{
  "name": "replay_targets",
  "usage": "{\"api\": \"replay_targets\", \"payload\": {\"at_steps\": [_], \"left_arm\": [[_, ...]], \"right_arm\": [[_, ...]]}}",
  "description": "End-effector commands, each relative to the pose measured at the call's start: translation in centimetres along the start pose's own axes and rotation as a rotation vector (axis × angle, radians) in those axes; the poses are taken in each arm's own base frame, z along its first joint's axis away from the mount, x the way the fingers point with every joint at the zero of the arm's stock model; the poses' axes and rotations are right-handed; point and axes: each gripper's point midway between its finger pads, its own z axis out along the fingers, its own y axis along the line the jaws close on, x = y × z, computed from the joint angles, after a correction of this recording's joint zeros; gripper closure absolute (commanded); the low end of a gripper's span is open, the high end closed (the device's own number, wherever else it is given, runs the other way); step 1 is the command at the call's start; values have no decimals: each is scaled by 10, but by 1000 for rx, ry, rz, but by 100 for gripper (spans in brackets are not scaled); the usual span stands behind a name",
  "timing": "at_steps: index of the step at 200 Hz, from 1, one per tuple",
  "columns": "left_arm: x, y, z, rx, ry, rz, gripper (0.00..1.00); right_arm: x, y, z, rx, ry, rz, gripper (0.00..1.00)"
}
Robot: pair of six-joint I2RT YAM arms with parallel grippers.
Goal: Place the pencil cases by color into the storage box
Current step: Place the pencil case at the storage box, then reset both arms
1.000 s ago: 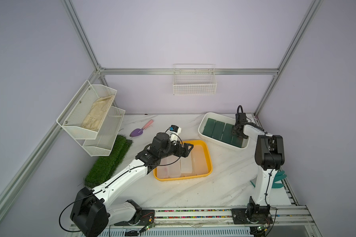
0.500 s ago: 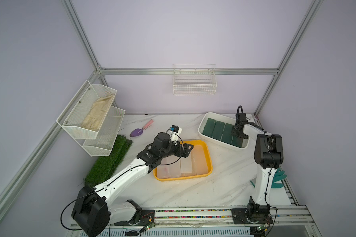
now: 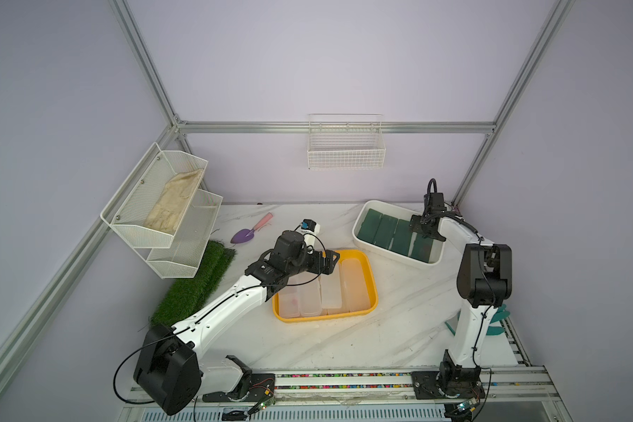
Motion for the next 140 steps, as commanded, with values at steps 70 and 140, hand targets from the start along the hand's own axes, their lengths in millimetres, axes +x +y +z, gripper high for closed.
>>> {"api": "replay_targets", "payload": {"at_steps": [70, 140], "left_arm": [[-47, 75, -60, -262, -137, -85, 0], [-84, 86, -109, -366, -255, 48, 0]], "right_arm": [[-61, 46, -171, -334, -407, -50, 3], [-33, 44, -238, -499, -576, -103, 3]]}}
